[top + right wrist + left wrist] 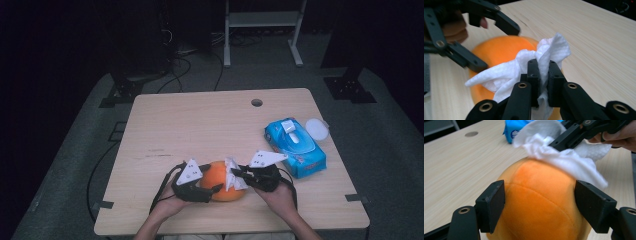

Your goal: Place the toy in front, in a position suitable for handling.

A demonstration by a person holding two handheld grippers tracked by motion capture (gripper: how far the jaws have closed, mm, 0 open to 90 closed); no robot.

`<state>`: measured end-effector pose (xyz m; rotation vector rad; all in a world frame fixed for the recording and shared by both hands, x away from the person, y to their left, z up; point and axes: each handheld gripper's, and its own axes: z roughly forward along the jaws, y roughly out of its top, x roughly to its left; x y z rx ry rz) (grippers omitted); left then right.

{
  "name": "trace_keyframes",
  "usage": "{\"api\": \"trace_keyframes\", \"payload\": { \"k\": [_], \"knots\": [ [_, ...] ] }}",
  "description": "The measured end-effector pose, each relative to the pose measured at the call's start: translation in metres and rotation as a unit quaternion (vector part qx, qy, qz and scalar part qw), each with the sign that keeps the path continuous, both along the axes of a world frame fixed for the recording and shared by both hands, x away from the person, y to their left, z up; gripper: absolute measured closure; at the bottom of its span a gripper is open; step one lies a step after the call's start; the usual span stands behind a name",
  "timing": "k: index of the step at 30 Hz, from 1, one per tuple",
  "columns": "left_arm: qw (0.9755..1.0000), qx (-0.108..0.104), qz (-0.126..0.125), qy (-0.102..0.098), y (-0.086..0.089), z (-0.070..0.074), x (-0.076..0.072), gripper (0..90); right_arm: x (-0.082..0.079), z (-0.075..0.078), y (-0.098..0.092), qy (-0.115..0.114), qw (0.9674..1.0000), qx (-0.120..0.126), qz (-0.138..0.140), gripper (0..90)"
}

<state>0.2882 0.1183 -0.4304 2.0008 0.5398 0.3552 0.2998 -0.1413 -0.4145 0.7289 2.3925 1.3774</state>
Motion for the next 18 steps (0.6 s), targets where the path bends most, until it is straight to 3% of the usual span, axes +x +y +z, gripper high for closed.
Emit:
{"api": "trace_keyframes", "payload": {
  "k": [6,10,11,13,14,18],
  "knots": [
    [0.9998,-0.010,-0.009,0.014,0.004,0.001,0.003,24.6,0.009,-0.008,-0.013,0.024,0.9994,0.000,-0.023,82.1],
    [0.9998,-0.010,-0.016,-0.006,-0.002,0.004,0.003,17.1,0.000,-0.003,-0.002,0.005,0.9999,0.009,-0.003,82.0],
    [0.9998,-0.008,-0.019,-0.006,-0.004,0.004,0.003,17.2,-0.003,-0.001,0.002,0.000,0.9997,0.019,0.013,82.0],
    [0.9998,0.004,-0.017,-0.010,-0.005,0.002,0.003,20.5,-0.007,0.002,0.007,-0.008,0.9996,0.013,0.024,82.0],
    [0.9999,0.005,-0.013,-0.006,-0.004,0.001,0.003,22.0,-0.007,0.002,0.008,-0.012,0.9997,0.004,0.022,82.1],
    [0.9999,0.001,0.009,0.011,0.004,-0.002,0.006,26.1,0.001,-0.005,-0.001,0.013,0.9999,0.002,-0.001,82.1]
  ]
}}
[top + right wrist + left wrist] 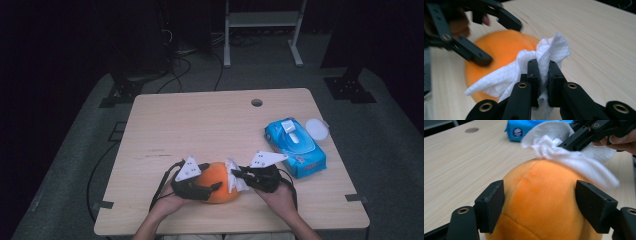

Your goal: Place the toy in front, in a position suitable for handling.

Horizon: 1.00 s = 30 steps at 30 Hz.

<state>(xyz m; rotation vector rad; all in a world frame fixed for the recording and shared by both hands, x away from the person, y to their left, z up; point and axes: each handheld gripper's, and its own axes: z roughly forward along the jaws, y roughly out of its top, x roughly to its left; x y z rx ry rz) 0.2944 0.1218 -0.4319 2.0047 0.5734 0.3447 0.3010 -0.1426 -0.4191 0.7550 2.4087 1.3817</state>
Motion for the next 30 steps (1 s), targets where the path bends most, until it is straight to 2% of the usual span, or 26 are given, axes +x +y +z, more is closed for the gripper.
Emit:
{"api": "trace_keyframes", "payload": {
  "k": [2,4,6,8,11,14,16,18,19,20,21,24,27,30],
  "knots": [
    [0.9999,-0.004,0.010,0.008,0.005,-0.001,0.002,26.6,0.004,-0.003,-0.005,0.013,0.9998,-0.004,-0.014,82.1],
    [0.9998,-0.004,0.014,0.012,0.007,-0.001,0.002,26.6,0.004,-0.003,-0.005,0.014,0.9998,-0.004,-0.015,82.1],
    [0.9997,-0.005,0.019,0.012,0.006,-0.001,0.002,26.7,-0.001,0.001,0.000,0.005,1.0000,0.004,-0.007,82.1],
    [0.9997,-0.005,0.021,0.012,0.005,-0.001,0.003,26.7,-0.008,0.006,0.007,-0.008,0.9997,0.014,0.018,82.1],
    [0.9997,-0.006,0.020,0.012,0.007,-0.001,0.003,27.5,-0.015,0.007,0.016,-0.028,0.9992,-0.008,0.028,82.1],
    [0.9996,-0.012,0.018,0.015,0.010,-0.002,0.004,28.5,-0.007,0.002,0.008,-0.004,0.9999,0.004,0.013,82.1],
    [0.9995,-0.017,0.019,0.019,0.012,-0.003,0.005,29.1,0.001,-0.004,0.000,0.005,0.9999,-0.001,-0.009,82.1],
    [0.9994,-0.021,0.018,0.021,0.014,-0.003,0.006,29.1,0.009,-0.013,-0.008,0.026,0.9991,-0.011,-0.032,82.1],
    [0.9994,-0.020,0.019,0.023,0.015,-0.003,0.005,29.1,0.011,-0.016,-0.010,0.034,0.9986,-0.014,-0.038,82.1],
    [0.9994,-0.019,0.020,0.023,0.015,-0.003,0.005,29.1,0.012,-0.018,-0.012,0.040,0.9985,-0.006,-0.036,82.1],
    [0.9993,-0.019,0.021,0.022,0.015,-0.003,0.005,29.1,0.012,-0.017,-0.011,0.040,0.9987,0.000,-0.033,82.1],
    [0.9993,-0.019,0.025,0.022,0.014,-0.004,0.005,29.0,0.005,-0.009,-0.004,0.019,0.9996,0.005,-0.020,82.1],
    [0.9992,-0.019,0.029,0.020,0.013,-0.004,0.005,29.0,-0.004,0.002,0.002,0.006,0.9995,0.028,0.009,82.1],
    [0.9993,-0.018,0.027,0.021,0.013,-0.003,0.005,29.1,-0.008,0.002,0.006,-0.003,0.9998,0.015,0.011,82.1]
  ]
}}
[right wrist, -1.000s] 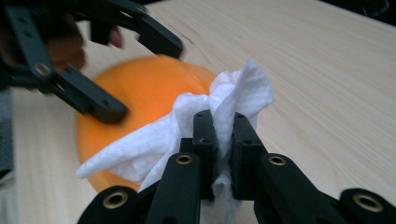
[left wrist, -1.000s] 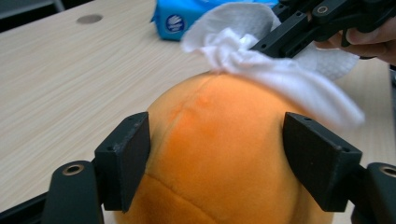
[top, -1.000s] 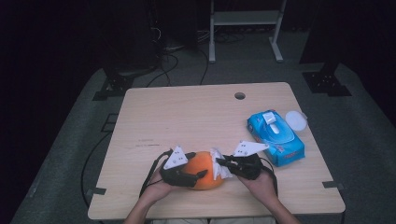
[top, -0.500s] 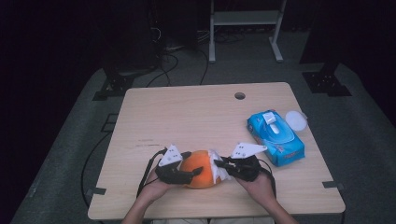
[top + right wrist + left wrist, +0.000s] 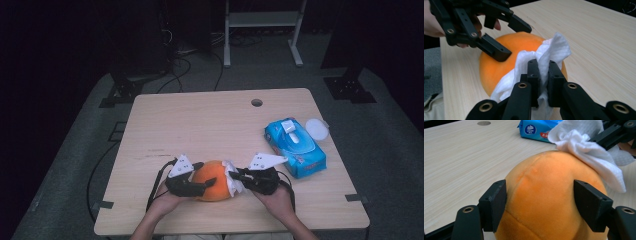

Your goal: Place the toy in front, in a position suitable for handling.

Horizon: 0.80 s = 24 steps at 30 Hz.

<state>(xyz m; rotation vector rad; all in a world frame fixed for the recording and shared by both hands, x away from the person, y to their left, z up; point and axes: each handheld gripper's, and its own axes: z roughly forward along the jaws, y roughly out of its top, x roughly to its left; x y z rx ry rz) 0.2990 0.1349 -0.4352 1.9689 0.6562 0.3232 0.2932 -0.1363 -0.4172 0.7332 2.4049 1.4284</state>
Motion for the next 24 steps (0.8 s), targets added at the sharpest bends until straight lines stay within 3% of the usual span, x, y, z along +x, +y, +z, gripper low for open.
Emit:
{"api": "trace_keyframes", "payload": {
  "k": [7,9,12,15,20,24],
  "knots": [
    [1.0000,-0.004,0.004,0.000,0.000,-0.001,0.001,29.2,0.014,-0.012,-0.013,0.036,0.9988,0.000,-0.033,82.1],
    [1.0000,-0.006,0.003,0.001,0.001,-0.001,0.001,28.9,0.011,-0.009,-0.010,0.029,0.9991,0.002,-0.031,82.1],
    [0.9999,-0.010,0.002,0.002,0.001,-0.002,0.001,28.7,0.003,-0.001,-0.003,0.015,0.9998,0.016,-0.002,81.9],
    [1.0000,-0.007,0.000,0.003,0.000,-0.001,0.000,28.5,-0.003,0.003,0.005,-0.005,0.9999,0.000,0.012,81.8],
    [0.9991,-0.001,-0.038,0.017,-0.004,0.001,-0.005,27.9,0.010,-0.006,-0.007,0.029,0.9995,0.008,-0.013,81.9],
    [0.9978,0.007,-0.063,0.016,-0.004,0.003,-0.006,23.4,0.012,-0.007,-0.009,0.033,0.9994,0.005,-0.011,81.8]
  ]
}}
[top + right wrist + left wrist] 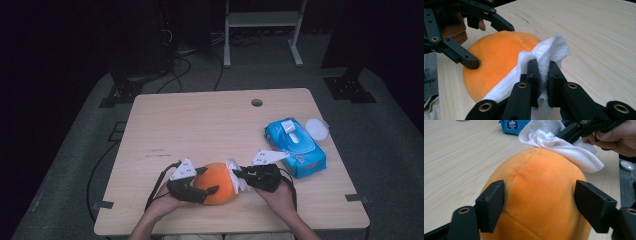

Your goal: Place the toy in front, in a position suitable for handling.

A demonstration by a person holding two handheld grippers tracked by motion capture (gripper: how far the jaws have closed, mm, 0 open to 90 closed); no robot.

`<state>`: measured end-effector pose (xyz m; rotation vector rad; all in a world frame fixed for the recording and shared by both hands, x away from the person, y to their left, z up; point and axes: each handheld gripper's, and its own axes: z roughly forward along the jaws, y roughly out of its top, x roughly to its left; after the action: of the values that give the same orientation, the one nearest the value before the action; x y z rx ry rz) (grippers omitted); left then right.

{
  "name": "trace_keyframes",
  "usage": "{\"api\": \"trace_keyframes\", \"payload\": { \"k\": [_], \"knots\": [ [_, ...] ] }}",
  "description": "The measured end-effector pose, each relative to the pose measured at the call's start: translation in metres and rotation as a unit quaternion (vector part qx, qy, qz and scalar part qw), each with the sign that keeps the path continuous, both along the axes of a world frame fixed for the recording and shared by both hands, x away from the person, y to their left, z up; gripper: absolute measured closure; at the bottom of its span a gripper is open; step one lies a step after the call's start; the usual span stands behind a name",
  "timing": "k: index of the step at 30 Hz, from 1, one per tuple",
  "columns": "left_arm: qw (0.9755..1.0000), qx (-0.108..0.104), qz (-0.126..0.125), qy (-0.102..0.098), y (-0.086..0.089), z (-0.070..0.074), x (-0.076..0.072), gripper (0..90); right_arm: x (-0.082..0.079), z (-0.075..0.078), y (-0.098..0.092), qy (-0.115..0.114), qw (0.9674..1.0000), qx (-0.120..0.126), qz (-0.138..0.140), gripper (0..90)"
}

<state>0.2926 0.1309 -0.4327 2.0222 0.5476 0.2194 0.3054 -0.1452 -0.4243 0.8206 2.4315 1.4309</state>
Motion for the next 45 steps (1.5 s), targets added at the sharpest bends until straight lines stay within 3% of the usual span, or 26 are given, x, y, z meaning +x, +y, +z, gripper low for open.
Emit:
{"api": "trace_keyframes", "payload": {
  "k": [2,6,8,9,12,15,18,20,23,24,27,30,32,33,35,38,40,42,45],
  "knots": [
    [1.0000,-0.005,0.001,-0.005,0.002,0.002,0.002,19.5,-0.001,0.000,0.001,-0.002,1.0000,-0.003,0.003,81.8],
    [0.9989,-0.006,0.046,-0.002,0.001,0.002,0.011,4.4,-0.002,0.000,0.002,-0.008,0.9999,-0.004,0.008,81.9],
    [0.9991,-0.006,0.037,0.018,-0.003,-0.003,0.015,3.1,-0.002,0.000,0.003,-0.009,0.9999,-0.007,0.007,81.9],
    [0.9993,-0.008,0.028,0.023,-0.004,-0.006,0.015,6.9,-0.002,0.000,0.003,-0.009,0.9999,-0.007,0.007,81.9],
    [0.9996,0.006,0.026,-0.008,-0.008,-0.002,0.010,25.9,-0.001,-0.001,0.002,-0.007,0.9999,-0.009,0.002,81.9],
    [0.9982,-0.003,0.023,-0.055,-0.011,0.004,0.004,42.3,0.003,-0.001,-0.002,0.000,1.0000,0.001,-0.005,81.9],
    [0.9939,0.002,0.032,-0.106,-0.018,0.007,0.002,46.1,0.005,0.002,-0.007,0.001,0.9998,0.016,-0.013,82.0],
    [0.9922,0.009,0.031,-0.120,-0.025,0.005,0.001,45.7,0.005,0.006,-0.008,-0.003,0.9996,0.026,-0.011,82.0],
    [0.9941,0.010,0.021,-0.106,-0.025,0.002,0.001,41.9,0.003,0.006,-0.004,-0.009,0.9998,0.018,-0.005,82.0],
    [0.9956,0.006,0.015,-0.093,-0.022,0.003,0.001,39.7,0.003,0.005,-0.003,-0.007,0.9998,0.019,-0.002,82.0],
    [0.9974,-0.011,0.025,-0.067,-0.013,0.005,0.005,24.4,0.002,0.002,-0.001,0.005,0.9996,0.020,0.017,82.1],
    [0.9985,-0.015,0.042,-0.030,-0.010,0.003,0.011,9.7,-0.004,0.000,0.007,0.006,0.9977,0.016,0.066,81.7],
    [0.9989,-0.010,0.040,-0.020,-0.012,-0.003,0.012,9.4,-0.008,0.003,0.013,-0.009,0.9975,0.002,0.070,81.7],
    [0.9990,-0.003,0.037,-0.024,-0.013,-0.004,0.011,13.1,-0.008,0.004,0.014,-0.014,0.9978,-0.002,0.064,81.8],
    [0.9988,0.008,0.037,-0.032,-0.012,-0.004,0.011,23.0,-0.005,0.003,0.011,-0.009,0.9987,0.003,0.050,82.0],
    [0.9988,0.002,0.043,-0.023,-0.008,-0.005,0.012,24.6,0.002,-0.002,0.002,0.004,0.9998,0.011,0.016,82.2],
    [0.9987,-0.001,0.046,-0.019,-0.005,-0.006,0.012,24.7,0.007,-0.007,-0.004,0.012,0.9999,0.000,-0.003,82.2],
    [0.9986,0.000,0.049,-0.017,-0.002,-0.007,0.013,24.9,0.010,-0.012,-0.008,0.031,0.9995,-0.003,-0.009,82.2],
    [0.9985,0.001,0.052,-0.017,-0.001,-0.008,0.012,25.1,0.007,-0.010,-0.005,0.023,0.9997,-0.003,-0.006,82.1]
  ]
}}
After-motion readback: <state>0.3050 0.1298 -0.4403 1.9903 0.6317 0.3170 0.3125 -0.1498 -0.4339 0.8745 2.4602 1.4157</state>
